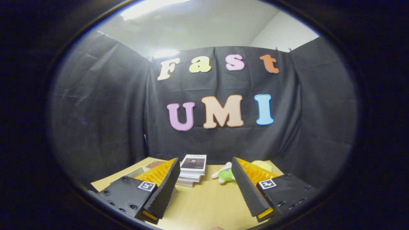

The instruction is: Open the storage box then place both shoes into the box .Put the left shoe in first, then the right shoe, with the right side of both shoes facing outward in a uniform manner.

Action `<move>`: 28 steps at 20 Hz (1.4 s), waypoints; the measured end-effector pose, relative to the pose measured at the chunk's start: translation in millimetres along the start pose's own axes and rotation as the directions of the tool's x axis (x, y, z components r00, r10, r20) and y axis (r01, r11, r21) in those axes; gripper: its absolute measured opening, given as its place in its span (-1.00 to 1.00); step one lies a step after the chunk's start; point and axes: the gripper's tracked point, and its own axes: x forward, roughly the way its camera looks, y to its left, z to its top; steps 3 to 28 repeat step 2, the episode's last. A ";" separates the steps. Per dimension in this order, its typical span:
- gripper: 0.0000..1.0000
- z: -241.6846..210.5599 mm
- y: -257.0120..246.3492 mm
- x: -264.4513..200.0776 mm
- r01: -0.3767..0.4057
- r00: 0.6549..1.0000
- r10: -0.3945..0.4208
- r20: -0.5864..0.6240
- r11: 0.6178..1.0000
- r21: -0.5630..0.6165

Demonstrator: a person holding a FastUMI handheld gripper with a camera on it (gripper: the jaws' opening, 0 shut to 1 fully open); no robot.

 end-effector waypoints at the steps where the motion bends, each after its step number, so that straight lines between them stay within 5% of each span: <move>1: 1.00 1.5 -3.5 -2.0 0.003 1.000 -0.003 0.000 1.000 0.008; 28: 1.00 2.9 -8.8 -3.2 0.009 1.000 -0.010 0.003 1.000 0.014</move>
